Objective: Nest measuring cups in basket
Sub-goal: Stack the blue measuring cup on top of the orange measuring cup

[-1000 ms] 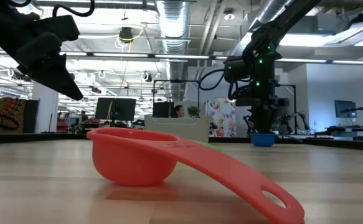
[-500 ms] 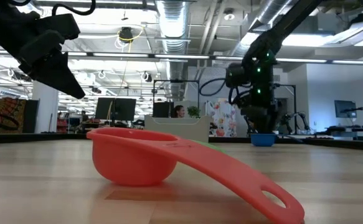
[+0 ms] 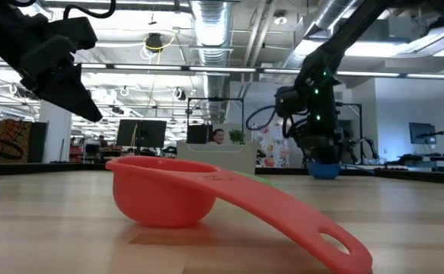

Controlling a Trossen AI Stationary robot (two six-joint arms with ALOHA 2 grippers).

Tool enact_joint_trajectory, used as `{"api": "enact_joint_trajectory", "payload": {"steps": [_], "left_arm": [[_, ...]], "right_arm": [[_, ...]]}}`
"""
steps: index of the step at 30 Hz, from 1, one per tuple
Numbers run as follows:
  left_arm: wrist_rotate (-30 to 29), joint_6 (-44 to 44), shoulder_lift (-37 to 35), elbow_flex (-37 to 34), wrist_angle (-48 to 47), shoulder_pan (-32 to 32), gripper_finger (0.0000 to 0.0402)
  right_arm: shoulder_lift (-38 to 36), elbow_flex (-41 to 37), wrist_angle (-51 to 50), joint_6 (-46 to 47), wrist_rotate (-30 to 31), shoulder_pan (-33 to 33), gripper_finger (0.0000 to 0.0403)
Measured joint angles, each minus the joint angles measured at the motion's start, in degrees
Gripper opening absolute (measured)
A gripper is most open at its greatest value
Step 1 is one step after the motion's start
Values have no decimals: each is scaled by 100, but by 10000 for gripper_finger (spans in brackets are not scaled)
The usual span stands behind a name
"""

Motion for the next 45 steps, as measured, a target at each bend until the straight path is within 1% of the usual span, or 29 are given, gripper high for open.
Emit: {"api": "enact_joint_trajectory", "payload": {"steps": [2, 3, 8, 13, 18, 22, 24, 27, 31, 36, 40, 43, 45], "left_arm": [[26, -2, 0, 0, 0, 0, 96], [59, -2, 0, 0, 2, 0, 96], [190, -40, 0, 0, 2, -73, 96], [159, -43, 0, 0, 2, -213, 96], [35, -42, 0, 0, 2, -236, 96], [-316, 45, 0, 0, 76, -224, 96], [-522, 203, 0, 0, 313, -221, 96], [-815, 716, 0, 0, 888, -221, 96], [-1163, 1642, 0, 2, 1723, -221, 96], [-1630, 2884, 0, 3, 2739, -219, 96], [-1707, 3858, 0, 7, 3428, -157, 96], [-1709, 4352, 0, 7, 3628, -8, 97], [-1603, 4505, 0, 7, 3648, 121, 97]], "right_arm": [[-186, 2, -6, 189, -21, 71, 25], [-274, 2, -35, 270, -19, 121, 18], [-719, 0, -106, 785, 9, 512, 31], [-1206, 0, 127, 1289, 98, 1220, 12], [-1547, 2, 883, 1953, 768, 2218, 24], [-1552, 2, 1750, 2306, 1406, 2986, 20], [-1426, 13, 2403, 2431, 1783, 3331, 13], [-1221, 3, 3266, 2464, 2332, 3734, 14], [-902, 9, 4426, 2462, 3138, 4084, 29], [-508, 16, 5254, 2189, 3860, 4312, 21], [-254, 2, 5774, 2103, 4060, 4426, 18], [-181, 14, 6183, 2106, 4075, 4493, 28], [-166, 8, 6343, 2113, 4071, 4542, 34]]}}
